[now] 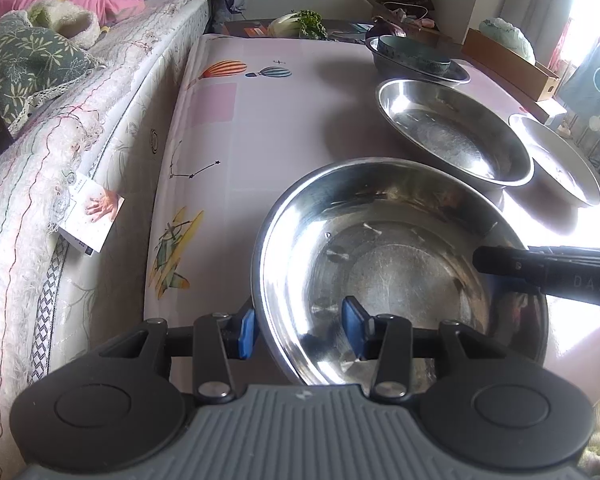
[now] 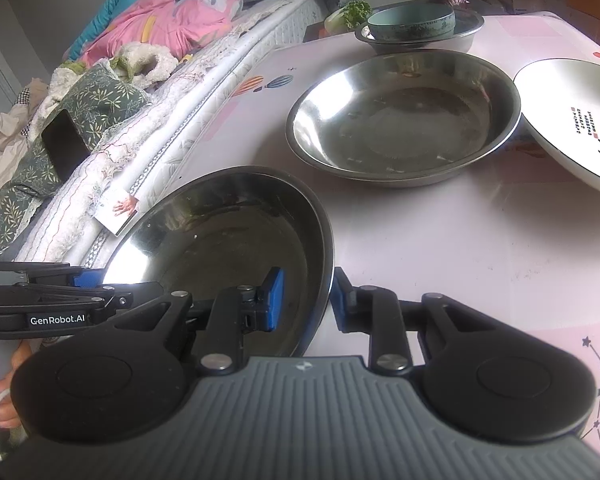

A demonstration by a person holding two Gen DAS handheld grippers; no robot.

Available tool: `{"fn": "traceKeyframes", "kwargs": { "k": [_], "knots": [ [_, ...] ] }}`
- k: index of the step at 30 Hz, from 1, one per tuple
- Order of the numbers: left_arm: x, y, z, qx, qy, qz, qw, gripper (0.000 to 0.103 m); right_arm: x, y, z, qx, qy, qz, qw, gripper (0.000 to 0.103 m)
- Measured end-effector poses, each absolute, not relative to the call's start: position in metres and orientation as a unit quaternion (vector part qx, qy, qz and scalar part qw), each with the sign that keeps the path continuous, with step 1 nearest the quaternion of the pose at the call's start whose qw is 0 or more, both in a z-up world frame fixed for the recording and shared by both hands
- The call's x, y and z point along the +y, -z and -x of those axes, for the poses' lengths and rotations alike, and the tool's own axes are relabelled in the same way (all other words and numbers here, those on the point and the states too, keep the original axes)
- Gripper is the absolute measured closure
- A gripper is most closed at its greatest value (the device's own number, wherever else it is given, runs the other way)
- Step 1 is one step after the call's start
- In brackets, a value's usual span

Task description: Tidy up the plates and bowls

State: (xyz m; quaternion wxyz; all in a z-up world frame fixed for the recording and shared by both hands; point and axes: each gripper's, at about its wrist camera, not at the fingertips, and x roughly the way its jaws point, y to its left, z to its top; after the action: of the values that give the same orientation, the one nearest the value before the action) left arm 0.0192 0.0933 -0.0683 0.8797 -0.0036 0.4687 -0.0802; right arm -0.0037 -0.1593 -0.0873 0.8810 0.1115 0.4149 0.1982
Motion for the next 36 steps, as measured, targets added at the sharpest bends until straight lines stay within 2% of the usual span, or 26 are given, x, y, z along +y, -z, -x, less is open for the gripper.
{"fn": "traceKeyframes", "kwargs": {
  "k": [36],
  "knots": [
    [0.0919, 0.0599, -0.0123, 0.454, 0.097, 0.004, 0.886, 0.06, -0.166, 0.0837, 0.0072, 0.402, -0.203, -0.102, 0.887, 0.079]
  ]
}}
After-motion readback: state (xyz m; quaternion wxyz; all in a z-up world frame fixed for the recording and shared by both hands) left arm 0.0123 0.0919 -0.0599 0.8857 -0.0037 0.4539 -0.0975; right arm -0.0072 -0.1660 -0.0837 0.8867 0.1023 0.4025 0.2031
